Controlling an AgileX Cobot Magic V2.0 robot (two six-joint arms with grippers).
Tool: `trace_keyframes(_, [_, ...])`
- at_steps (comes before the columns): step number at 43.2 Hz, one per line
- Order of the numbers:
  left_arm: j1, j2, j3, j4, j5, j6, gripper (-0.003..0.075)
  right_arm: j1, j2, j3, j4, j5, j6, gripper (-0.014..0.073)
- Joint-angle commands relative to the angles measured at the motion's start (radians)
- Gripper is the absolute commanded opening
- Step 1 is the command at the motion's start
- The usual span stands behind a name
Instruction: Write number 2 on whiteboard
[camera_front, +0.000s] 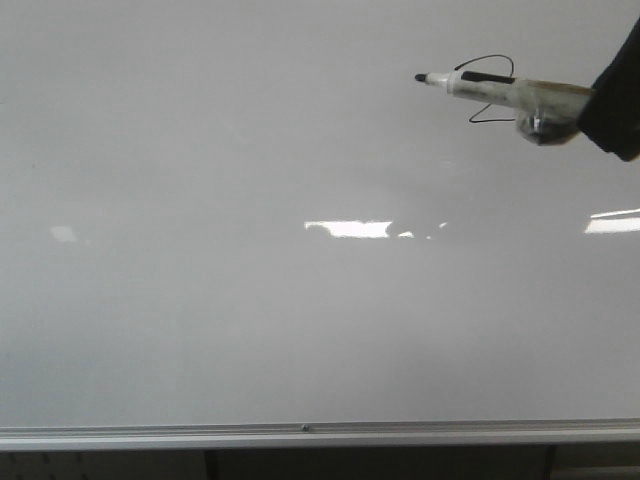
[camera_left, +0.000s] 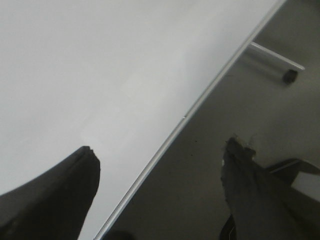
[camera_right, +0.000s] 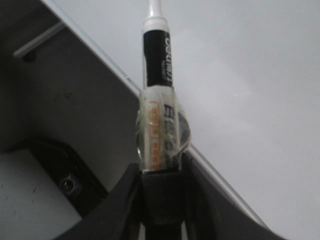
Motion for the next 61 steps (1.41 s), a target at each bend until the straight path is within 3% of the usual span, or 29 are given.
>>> trace_keyframes(1, [-0.099, 0.029, -0.049, -0.037, -0.024, 0.09, 0.05, 0.021, -0.049, -0.037, 0.041, 0.097, -0.091, 0.0017])
trace_keyframes(9, [-0.292, 0.134, -0.116, -0.035, -0.013, 0.17, 0.05, 0.042, -0.084, -0.037, 0.168, 0.235, -0.188, 0.0017])
trace_keyframes(17, [-0.399, 0.252, -0.206, -0.035, 0.004, 0.192, 0.05, 0.042, -0.089, -0.037, 0.282, 0.307, -0.282, 0.0017])
trace_keyframes(40, [-0.434, 0.404, -0.279, -0.055, 0.008, 0.22, 0.0484, 0.042, -0.089, -0.037, 0.302, 0.306, -0.304, 0.0017])
trace_keyframes(52, [-0.434, 0.404, -0.279, -0.153, -0.005, 0.285, 0.0237, 0.042, -0.089, -0.037, 0.302, 0.305, -0.304, 0.0017])
trace_keyframes(61, [-0.434, 0.404, -0.279, -0.153, -0.005, 0.293, 0.0116, 0.042, -0.089, -0.037, 0.302, 0.305, -0.304, 0.002])
